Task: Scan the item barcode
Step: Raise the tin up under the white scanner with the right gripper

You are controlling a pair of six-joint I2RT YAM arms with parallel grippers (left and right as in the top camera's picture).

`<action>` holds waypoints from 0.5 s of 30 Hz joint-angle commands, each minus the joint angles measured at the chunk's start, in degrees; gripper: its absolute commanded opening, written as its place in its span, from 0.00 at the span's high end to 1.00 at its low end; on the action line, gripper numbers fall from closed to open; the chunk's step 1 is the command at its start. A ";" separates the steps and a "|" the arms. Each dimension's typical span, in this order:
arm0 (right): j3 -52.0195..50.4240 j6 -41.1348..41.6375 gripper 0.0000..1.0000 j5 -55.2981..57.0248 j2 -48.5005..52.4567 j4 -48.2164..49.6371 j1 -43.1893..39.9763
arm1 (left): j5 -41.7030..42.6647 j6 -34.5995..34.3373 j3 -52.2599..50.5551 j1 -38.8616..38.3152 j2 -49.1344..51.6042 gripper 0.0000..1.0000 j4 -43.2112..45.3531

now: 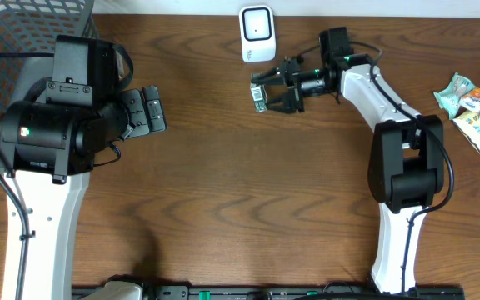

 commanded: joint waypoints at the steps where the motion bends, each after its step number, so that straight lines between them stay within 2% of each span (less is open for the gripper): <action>1: 0.55 -1.70 0.54 11.30 -1.49 6.14 1.75 | 0.37 -0.13 -0.33 0.20 -0.13 0.02 -0.20; 9: 0.57 -3.48 0.55 34.58 -1.49 16.13 5.33 | 0.37 -0.13 -0.33 0.20 -0.13 0.02 -0.20; 13: 2.86 -7.74 0.55 47.43 -1.49 17.05 6.67 | 0.37 -0.13 -0.33 0.20 -0.13 0.03 -0.20; 15: 5.53 -10.69 0.58 49.94 -1.46 16.85 6.93 | 0.37 -0.13 -0.33 0.20 -0.13 0.02 -0.20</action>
